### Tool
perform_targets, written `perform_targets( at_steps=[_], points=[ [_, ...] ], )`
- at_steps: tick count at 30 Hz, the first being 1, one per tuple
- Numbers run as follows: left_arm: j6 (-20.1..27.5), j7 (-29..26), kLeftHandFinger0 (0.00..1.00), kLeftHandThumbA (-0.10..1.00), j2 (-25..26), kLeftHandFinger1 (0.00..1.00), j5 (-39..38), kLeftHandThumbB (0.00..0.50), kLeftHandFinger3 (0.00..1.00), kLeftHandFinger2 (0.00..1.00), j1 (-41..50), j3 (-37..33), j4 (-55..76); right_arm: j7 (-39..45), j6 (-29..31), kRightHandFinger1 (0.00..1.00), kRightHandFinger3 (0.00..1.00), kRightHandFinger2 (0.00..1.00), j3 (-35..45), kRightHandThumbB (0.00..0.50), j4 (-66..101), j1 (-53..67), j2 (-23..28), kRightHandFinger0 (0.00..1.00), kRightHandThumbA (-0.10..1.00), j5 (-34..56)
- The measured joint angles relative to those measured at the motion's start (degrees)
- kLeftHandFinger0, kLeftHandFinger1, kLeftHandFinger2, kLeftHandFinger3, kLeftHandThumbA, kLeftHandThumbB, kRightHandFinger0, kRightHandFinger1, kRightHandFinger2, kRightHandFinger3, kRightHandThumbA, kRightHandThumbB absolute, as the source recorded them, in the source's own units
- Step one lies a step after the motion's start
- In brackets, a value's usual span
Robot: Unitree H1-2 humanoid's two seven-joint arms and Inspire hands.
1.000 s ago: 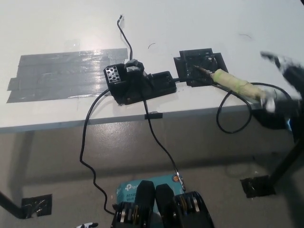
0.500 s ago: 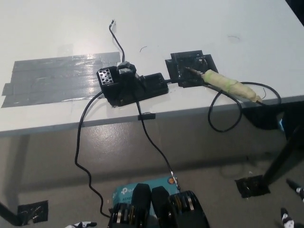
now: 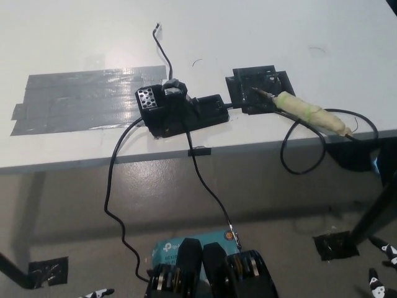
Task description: The robot uses its right hand to grab the soldering gun kept on the middle of the table and pulls it out of its base and keep it on the right side of the base
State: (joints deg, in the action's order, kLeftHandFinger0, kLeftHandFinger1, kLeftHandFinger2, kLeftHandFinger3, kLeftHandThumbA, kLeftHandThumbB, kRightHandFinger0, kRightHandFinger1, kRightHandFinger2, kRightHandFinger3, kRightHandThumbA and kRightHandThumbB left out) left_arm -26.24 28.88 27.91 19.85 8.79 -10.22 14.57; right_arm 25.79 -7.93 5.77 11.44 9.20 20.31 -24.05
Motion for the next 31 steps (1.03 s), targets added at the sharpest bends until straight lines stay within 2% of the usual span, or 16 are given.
perform_targets(
  at_steps=[3, 4, 7, 8, 10, 17, 20, 26, 28, 31],
  points=[
    [0.0, 0.6, 0.72, 0.61, -0.1, 0.83, 0.2, 0.276, 0.99, 0.91, 0.1, 0.5, 0.1, 0.3, -0.4, 0.95, 1.0, 1.0, -1.8, 0.193, 0.9, 0.1, 1.4, 0.79, 0.07, 0.3],
    [0.0, 0.8, 0.72, 0.62, -0.1, 0.83, 0.3, 0.279, 1.0, 0.92, 0.1, 0.6, 0.1, 0.4, -0.6, 0.94, 1.0, 1.0, -2.3, 0.18, 1.2, 0.1, 1.9, 0.78, 0.12, 0.3],
    [0.0, 1.2, 0.74, 0.6, -0.1, 0.86, 0.5, 0.268, 1.0, 0.94, 0.1, 0.7, 0.1, 0.7, -1.4, 0.94, 1.0, 1.0, -3.5, 0.183, 2.1, 0.1, 3.2, 0.79, 0.09, 0.4],
    [0.0, 1.4, 0.74, 0.6, -0.2, 0.87, 0.6, 0.27, 1.0, 0.95, 0.1, 0.7, 0.1, 0.8, -1.6, 0.96, 1.0, 1.0, -3.7, 0.168, 2.1, 0.1, 3.5, 0.82, 0.11, 0.5],
    [0.0, 1.8, 0.73, 0.61, -0.3, 0.86, 0.8, 0.272, 1.0, 0.94, 0.1, 0.8, 0.3, 1.0, -2.0, 0.96, 1.0, 1.0, -4.3, 0.169, 2.1, 0.1, 4.2, 0.83, 0.13, 0.5],
    [0.0, 2.8, 0.73, 0.62, -0.5, 0.84, 1.9, 0.265, 1.0, 0.92, -0.3, 1.1, 0.7, 1.4, -3.1, 0.95, 1.0, 1.0, -5.4, 0.175, 2.3, -0.3, 5.5, 0.76, 0.17, 1.1],
    [0.0, 3.6, 0.74, 0.6, -0.6, 0.84, 2.5, 0.272, 1.0, 0.91, -0.8, 1.1, 0.7, 1.6, -3.8, 0.97, 1.0, 1.0, -5.5, 0.166, 2.6, -0.8, 5.7, 0.79, 0.15, 1.3],
    [0.0, 4.4, 0.7, 0.58, -1.1, 0.8, 3.6, 0.258, 1.0, 0.88, -0.9, 1.7, 0.9, 2.1, -4.7, 0.95, 1.0, 1.0, -5.9, 0.17, 3.2, -0.9, 6.6, 0.77, 0.17, 2.2],
    [0.0, 4.3, 0.69, 0.57, -1.2, 0.78, 3.9, 0.249, 1.0, 0.85, -0.8, 1.7, 1.2, 2.2, -4.8, 0.95, 1.0, 1.0, -6.5, 0.176, 3.2, -0.9, 7.1, 0.75, 0.2, 2.4],
    [0.0, 3.9, 0.64, 0.57, -1.4, 0.75, 3.9, 0.252, 1.0, 0.83, -0.7, 1.7, 1.3, 2.4, -5.0, 0.97, 1.0, 1.0, -7.1, 0.16, 3.1, -0.9, 7.5, 0.77, 0.24, 2.7]
  ],
)
